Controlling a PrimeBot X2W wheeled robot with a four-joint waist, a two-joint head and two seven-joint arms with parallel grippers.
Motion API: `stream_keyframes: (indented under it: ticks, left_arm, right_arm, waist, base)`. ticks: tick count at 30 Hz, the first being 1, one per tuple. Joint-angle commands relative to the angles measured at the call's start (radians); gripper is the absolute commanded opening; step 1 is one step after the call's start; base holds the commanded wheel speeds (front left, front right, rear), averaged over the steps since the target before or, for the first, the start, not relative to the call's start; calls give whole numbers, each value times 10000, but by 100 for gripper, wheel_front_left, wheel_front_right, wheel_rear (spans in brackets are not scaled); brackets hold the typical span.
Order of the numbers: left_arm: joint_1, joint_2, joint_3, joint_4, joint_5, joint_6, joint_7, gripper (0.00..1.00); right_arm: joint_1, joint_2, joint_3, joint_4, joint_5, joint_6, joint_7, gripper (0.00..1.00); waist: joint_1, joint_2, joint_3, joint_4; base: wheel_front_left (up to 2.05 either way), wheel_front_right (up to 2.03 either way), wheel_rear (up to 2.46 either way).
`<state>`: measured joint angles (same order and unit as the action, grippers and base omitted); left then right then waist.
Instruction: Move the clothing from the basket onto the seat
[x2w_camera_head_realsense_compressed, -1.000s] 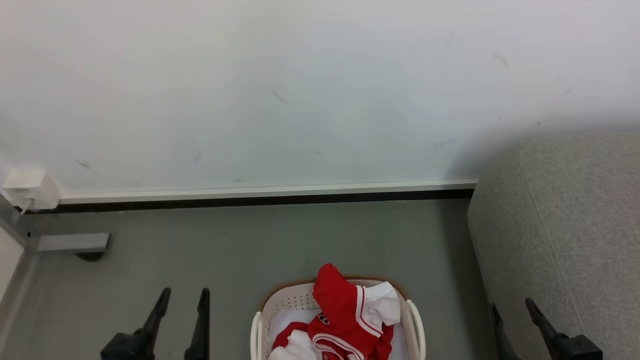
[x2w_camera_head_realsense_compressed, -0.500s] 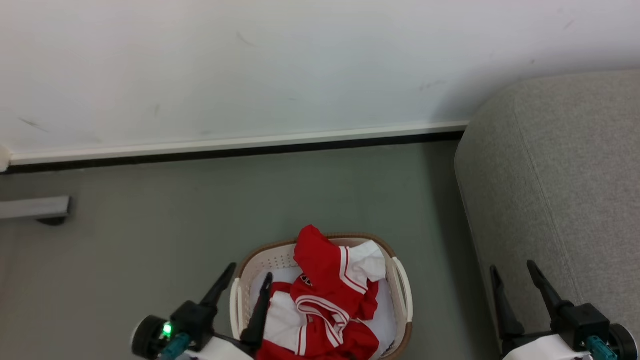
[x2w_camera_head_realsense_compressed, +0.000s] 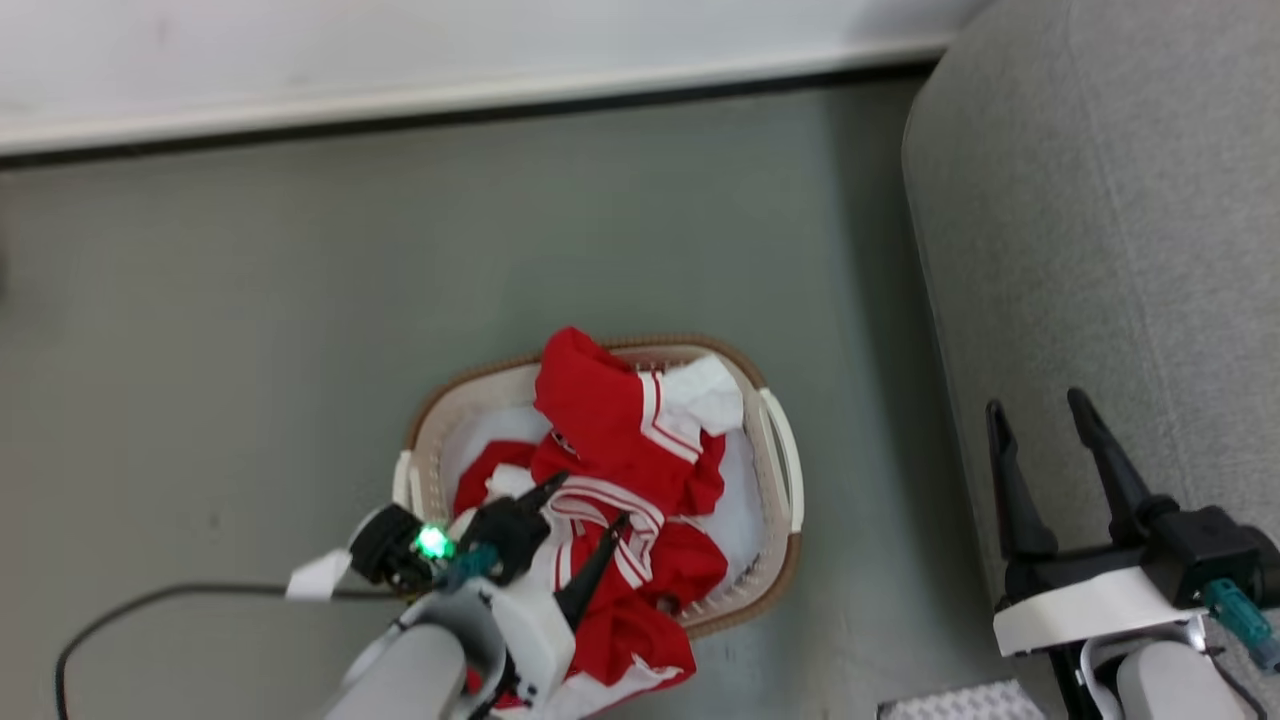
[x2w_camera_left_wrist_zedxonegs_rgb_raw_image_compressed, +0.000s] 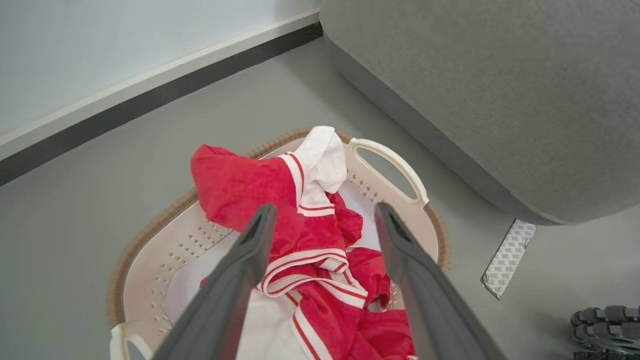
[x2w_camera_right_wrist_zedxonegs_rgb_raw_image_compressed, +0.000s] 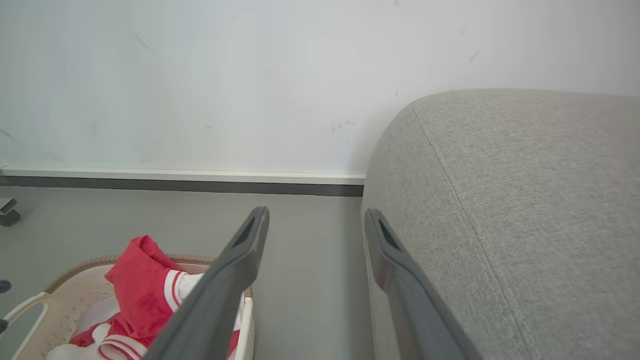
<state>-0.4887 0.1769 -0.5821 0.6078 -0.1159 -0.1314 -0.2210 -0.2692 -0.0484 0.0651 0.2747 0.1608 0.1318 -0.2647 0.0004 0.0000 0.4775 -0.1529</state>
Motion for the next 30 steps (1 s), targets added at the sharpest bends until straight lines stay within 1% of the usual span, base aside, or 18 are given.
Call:
stream_keyframes:
  ticks: [1, 3, 4, 5, 11, 13, 21, 24, 30]
  left_arm:
    - [-386, -47, 45, 356, -100, 25, 175, 100]
    - [-838, -146, -29, 826, -40, 25, 415, 100]
    - [-838, -146, -29, 826, -40, 25, 415, 100]
    - [-1042, -183, -24, 1035, -34, 32, 528, 100]
    - [-2037, -264, -107, 2279, 156, 177, 884, 100]
    - [-2313, -294, -17, 2632, 41, 206, 849, 100]
    - [-3334, -217, 278, 3787, -173, 605, 609, 100]
    - [-3637, -231, 342, 4102, -267, 600, 507, 100]
    - [-4066, -188, 166, 4724, -139, 583, 471, 100]
  right_arm:
    - [-268, -36, 17, -163, 64, -21, 3, 100]
    - [-416, -33, 45, -381, 91, -21, 5, 100]
    - [-416, -33, 45, -381, 91, -21, 5, 100]
    - [-481, -36, 64, -495, 87, -21, 3, 100]
    - [-776, -34, 163, -1081, 54, -21, 3, 100]
    - [-862, -33, 200, -1229, 74, -21, 3, 100]
    - [-1149, -33, 516, -1994, 353, -21, 5, 100]
    - [-1243, -30, 613, -2264, 409, -21, 4, 100]
    - [-1181, -30, 748, -2611, 477, -21, 4, 100]
  waist:
    - [-4, 0, 914, -156]
    - [-4, 0, 1370, -197]
    - [-4, 0, 1370, -197]
    - [-4, 0, 1595, -220]
    - [-4, 0, 2561, -294]
    - [-4, 0, 2774, -302]
    - [-4, 0, 3480, -429]
    - [-4, 0, 3742, -503]
    - [-4, 0, 4263, -592]
  base:
    - [0, 0, 0]
    - [0, 0, 0]
    - [0, 0, 0]
    - [0, 0, 0]
    - [0, 0, 0]
    - [0, 0, 0]
    - [0, 0, 0]
    - [0, 0, 0]
    - [0, 0, 0]
